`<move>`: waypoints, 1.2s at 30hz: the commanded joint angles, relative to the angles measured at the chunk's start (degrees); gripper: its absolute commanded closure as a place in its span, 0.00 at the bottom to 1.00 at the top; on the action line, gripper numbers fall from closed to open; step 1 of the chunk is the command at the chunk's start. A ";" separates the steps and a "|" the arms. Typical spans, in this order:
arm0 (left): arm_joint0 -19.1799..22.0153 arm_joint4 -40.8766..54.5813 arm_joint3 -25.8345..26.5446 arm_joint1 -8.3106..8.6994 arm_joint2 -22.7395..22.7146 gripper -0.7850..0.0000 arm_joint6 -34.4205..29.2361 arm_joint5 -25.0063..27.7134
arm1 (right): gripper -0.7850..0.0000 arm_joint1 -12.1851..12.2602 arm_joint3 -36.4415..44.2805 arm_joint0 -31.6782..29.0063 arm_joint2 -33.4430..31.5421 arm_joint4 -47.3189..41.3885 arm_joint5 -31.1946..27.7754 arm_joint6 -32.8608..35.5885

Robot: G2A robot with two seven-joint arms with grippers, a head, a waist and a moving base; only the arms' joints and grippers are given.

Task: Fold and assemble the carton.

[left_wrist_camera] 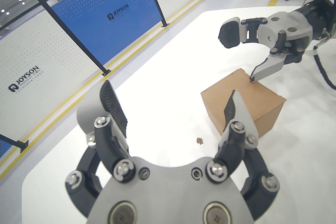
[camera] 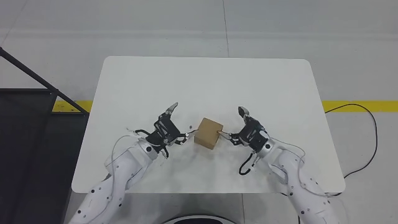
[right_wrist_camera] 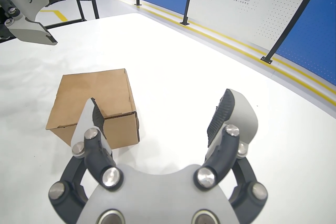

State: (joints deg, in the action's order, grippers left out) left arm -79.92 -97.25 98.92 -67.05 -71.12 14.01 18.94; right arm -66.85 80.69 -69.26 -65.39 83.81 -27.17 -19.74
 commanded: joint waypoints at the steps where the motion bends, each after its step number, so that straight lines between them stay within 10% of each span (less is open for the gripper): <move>1: -0.47 0.11 0.27 0.09 -0.35 0.00 0.24 0.21 | 0.00 0.19 0.84 -0.62 -0.51 0.51 -0.41 -0.80; 9: -2.09 -4.69 2.03 0.97 -1.50 0.00 2.49 4.89 | 0.00 1.35 -1.02 -1.18 -1.75 2.46 -11.87 -4.69; 36: -4.00 0.06 2.55 1.08 -3.95 0.00 1.89 1.27 | 0.00 0.59 -3.13 -0.18 1.93 3.09 -8.18 -0.62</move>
State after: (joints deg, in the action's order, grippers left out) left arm -83.89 -97.19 101.57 -65.98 -75.00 15.89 20.34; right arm -66.14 77.84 -69.88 -63.96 86.82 -35.41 -20.47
